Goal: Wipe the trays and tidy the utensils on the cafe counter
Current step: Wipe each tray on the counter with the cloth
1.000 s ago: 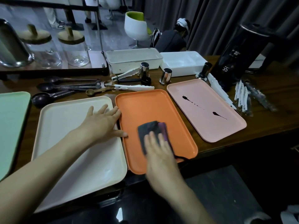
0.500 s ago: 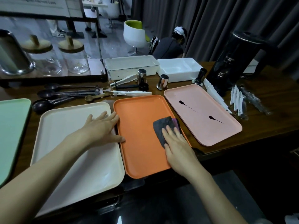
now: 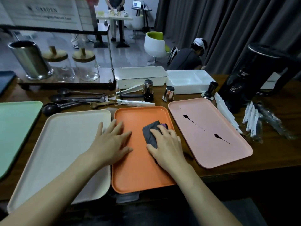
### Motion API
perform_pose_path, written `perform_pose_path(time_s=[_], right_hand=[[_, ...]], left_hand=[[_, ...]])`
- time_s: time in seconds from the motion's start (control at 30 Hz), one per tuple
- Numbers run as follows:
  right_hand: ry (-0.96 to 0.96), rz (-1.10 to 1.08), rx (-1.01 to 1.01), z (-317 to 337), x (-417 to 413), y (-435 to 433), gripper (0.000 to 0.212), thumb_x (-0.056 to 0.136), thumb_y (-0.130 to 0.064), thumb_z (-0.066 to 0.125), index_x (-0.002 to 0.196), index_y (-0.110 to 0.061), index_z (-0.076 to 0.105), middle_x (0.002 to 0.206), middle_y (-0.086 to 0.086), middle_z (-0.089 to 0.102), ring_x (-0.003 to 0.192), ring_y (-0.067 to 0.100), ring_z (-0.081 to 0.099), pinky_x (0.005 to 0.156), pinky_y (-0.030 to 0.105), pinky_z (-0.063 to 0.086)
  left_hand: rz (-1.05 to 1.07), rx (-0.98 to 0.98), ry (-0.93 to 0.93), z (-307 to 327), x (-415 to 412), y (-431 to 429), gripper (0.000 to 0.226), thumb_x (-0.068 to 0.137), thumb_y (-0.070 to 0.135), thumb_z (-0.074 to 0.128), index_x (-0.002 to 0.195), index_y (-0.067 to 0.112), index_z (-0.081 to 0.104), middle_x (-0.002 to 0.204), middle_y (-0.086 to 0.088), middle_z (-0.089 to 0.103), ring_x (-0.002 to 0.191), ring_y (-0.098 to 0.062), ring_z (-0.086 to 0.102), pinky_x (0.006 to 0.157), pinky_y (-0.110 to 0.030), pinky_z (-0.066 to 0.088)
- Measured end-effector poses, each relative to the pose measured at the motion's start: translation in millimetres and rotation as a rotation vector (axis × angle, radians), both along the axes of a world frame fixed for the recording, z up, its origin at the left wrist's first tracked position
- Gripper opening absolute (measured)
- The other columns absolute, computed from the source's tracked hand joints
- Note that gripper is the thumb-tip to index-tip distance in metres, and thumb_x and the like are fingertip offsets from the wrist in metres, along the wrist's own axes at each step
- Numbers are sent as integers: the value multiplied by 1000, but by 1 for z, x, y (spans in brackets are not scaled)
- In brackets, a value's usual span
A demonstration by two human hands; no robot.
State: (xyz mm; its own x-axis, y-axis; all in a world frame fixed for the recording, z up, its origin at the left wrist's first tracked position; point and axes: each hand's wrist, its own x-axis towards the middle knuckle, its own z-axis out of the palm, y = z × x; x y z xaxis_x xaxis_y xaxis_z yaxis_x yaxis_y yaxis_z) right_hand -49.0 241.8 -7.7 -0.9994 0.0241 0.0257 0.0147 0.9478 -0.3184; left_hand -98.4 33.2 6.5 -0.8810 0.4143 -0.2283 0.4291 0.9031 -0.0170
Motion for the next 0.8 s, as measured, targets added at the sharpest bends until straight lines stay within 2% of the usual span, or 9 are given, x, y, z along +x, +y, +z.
perform_pose_path(time_s=[0.1, 0.13, 0.23, 0.3, 0.4, 0.5, 0.63, 0.8], right_hand=[[41, 110, -42, -2, -4, 6, 43, 89, -26, 57, 133, -25, 54, 144, -1, 42, 121, 30, 44, 100, 44, 42], [45, 154, -78, -1, -5, 11, 41, 88, -22, 57, 129, -24, 56, 139, 0, 45, 117, 30, 45, 97, 43, 43], [29, 228, -236, 8, -3, 39, 41, 87, -18, 57, 128, -22, 61, 132, -2, 49, 114, 26, 47, 98, 35, 41], [35, 240, -331, 20, 1, 64, 44, 86, -18, 60, 130, -24, 62, 131, -4, 52, 115, 23, 49, 98, 29, 38], [59, 249, -427, 35, 10, 104, 46, 83, -21, 61, 129, -26, 63, 127, -8, 54, 114, 18, 53, 95, 27, 40], [108, 216, -482, 44, 20, 148, 45, 82, -23, 60, 126, -27, 66, 123, -10, 57, 112, 13, 56, 95, 28, 45], [133, 143, -413, 47, 21, 199, 44, 89, -23, 61, 132, -27, 61, 127, -11, 53, 112, 11, 53, 97, 27, 45], [-66, 298, -122, 27, 27, 223, 43, 95, -44, 53, 137, -33, 54, 139, -12, 45, 124, 16, 42, 105, 33, 38]], left_hand=[[108, -10, -39, -2, 3, 8, 99, 74, 93, 23, 159, 43, 17, 170, 1, 12, 158, -24, -2, 121, -58, -4], [148, -6, -51, 0, 2, 11, 100, 72, 94, 26, 158, 43, 21, 170, 2, 17, 158, -23, 1, 122, -58, -4], [244, 43, -32, 6, 0, 42, 74, 88, 78, 45, 149, 37, 40, 166, 2, 26, 157, -23, 5, 122, -57, 2], [264, 123, -4, 7, -3, 79, 60, 96, 61, 49, 150, 37, 40, 168, 1, 21, 158, -24, 6, 123, -58, 4], [277, 292, 23, 5, -2, 137, 58, 98, 34, 53, 154, 36, 36, 168, 2, 24, 157, -24, 9, 123, -56, 6], [291, 404, 43, 2, 2, 176, 53, 101, 32, 52, 153, 32, 40, 164, 1, 33, 156, -25, 15, 123, -52, 8], [242, 468, 53, -5, 2, 207, 50, 103, 47, 44, 151, 33, 44, 163, 2, 35, 156, -24, 16, 123, -54, 10], [263, 431, 50, -10, -8, 223, 58, 104, 49, 44, 158, 31, 34, 167, 5, 26, 157, -23, 9, 123, -58, 8]])
